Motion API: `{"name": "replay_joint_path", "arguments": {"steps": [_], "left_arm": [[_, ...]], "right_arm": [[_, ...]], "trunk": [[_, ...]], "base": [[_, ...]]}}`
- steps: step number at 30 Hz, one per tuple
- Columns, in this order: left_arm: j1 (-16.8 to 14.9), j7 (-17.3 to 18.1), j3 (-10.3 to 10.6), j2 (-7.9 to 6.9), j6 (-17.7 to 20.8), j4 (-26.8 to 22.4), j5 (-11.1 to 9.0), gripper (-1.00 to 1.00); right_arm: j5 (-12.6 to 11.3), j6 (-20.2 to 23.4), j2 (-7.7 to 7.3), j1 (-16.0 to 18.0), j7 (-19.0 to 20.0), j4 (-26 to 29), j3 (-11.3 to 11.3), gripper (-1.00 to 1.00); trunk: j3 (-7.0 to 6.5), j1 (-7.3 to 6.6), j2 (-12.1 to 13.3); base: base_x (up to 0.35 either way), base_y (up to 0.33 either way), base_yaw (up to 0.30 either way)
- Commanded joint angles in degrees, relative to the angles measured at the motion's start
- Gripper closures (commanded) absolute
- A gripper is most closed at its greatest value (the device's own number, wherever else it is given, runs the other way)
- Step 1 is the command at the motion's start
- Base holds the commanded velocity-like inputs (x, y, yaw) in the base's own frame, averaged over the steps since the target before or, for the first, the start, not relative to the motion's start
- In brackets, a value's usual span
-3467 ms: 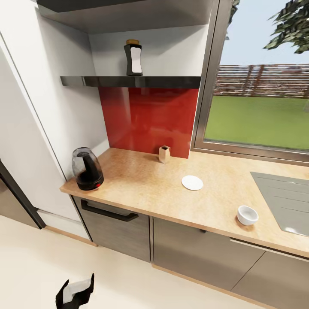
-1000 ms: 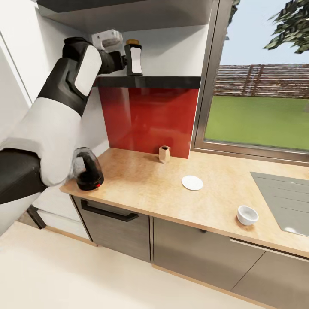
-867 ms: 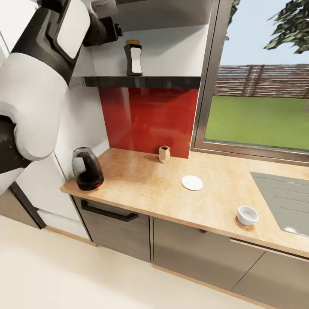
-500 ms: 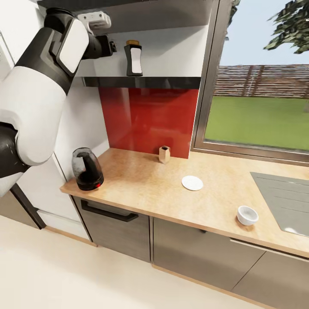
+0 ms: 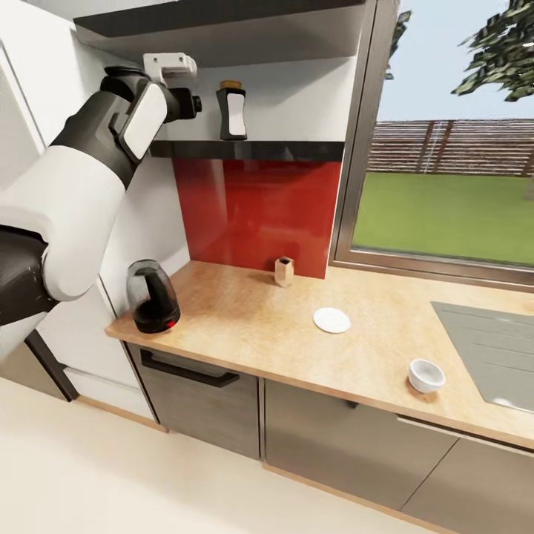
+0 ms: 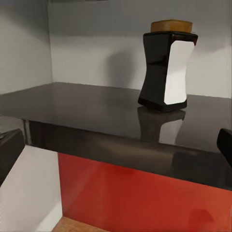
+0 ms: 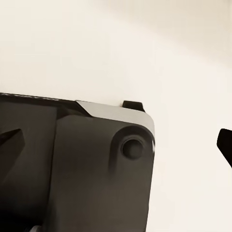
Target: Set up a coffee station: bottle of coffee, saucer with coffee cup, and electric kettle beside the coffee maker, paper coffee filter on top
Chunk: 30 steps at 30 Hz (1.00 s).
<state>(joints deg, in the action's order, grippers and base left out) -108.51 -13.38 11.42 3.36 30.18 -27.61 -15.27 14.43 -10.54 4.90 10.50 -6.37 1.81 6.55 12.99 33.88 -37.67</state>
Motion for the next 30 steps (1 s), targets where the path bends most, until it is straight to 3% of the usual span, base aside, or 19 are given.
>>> {"name": "replay_joint_path", "arguments": {"steps": [1,7,14,21,30], "left_arm": [[0.1,-0.4,0.4,-0.10,0.2,0.0,-0.5,-1.00],[3.2,-0.6,0.4,-0.18,0.1,-0.7,-0.4,-1.00],[3.5,-0.4,0.1,-0.19,0.4,-0.9,-0.5,-1.00],[3.5,-1.1,-0.1,-0.25,0.2,-2.1,-0.5,-1.00],[3.7,-1.6,0.2,-0.36,0.8,-6.8,-0.2,-1.00]], "right_arm": [[0.6,-0.2,0.02,0.0,-0.2,-0.1,0.5,-1.00],[0.5,-0.2,0.09,0.0,-0.2,0.0,0.6,-1.00],[0.5,-0.2,0.11,0.0,-0.2,0.1,0.6,-1.00],[0.5,-0.2,0.16,0.0,-0.2,0.2,0.6,-1.00],[0.5,-0.2,0.19,0.0,-0.2,0.2,0.6,-1.00]], "trunk": [[0.00,0.02,-0.1],[-0.46,0.02,-0.1],[-0.66,0.02,-0.1],[-0.67,0.02,-0.1],[-0.67,0.02,-0.1]], "base": [[0.000,0.000,0.000],[0.005,0.000,-0.148],[0.222,0.020,-0.273],[0.271,0.192,-0.299],[0.027,0.028,-0.300]]}}
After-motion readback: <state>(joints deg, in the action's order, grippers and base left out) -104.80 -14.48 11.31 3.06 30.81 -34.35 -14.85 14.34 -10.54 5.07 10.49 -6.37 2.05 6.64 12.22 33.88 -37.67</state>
